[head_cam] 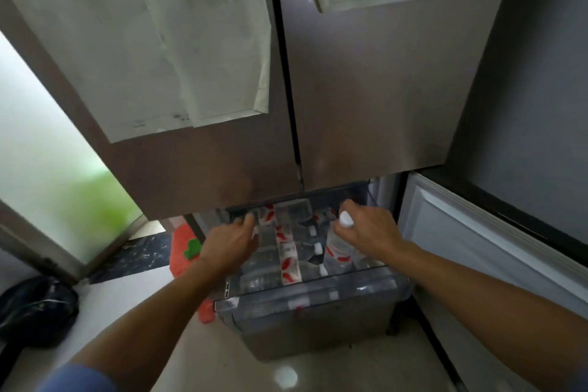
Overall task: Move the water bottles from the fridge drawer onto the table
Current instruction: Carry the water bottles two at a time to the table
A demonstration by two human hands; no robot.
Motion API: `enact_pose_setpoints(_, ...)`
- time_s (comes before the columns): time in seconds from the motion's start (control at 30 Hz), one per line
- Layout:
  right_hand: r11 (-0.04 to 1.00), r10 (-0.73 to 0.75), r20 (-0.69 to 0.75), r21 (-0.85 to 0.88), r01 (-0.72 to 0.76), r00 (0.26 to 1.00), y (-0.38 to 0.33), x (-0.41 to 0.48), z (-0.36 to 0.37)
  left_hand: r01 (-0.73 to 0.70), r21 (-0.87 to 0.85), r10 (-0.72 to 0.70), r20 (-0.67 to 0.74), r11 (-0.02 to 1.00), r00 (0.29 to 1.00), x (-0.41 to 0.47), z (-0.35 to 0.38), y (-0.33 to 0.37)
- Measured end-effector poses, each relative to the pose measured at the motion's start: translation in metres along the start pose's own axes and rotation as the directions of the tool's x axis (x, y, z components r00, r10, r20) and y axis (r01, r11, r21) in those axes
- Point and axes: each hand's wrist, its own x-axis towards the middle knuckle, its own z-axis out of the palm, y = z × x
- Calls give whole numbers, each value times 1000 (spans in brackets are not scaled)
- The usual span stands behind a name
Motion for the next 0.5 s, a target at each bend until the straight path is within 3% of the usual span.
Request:
enact_pose_setpoints(0.1,995,-103,-52,13,104,993,-22,8,-24,179,-78,-188,-124,981,974,-31,-29,-19)
enact_pose_setpoints(0.27,944,-328,-110,4,331,938,-87,16,-47,317,-156,-353,-361,935,863,-111,-81,-33)
enact_pose_setpoints(0.5,819,-572,-80,2,574,816,-211,-12,-29,565,-74,-549,-367,822,751,-257,-120,-56)
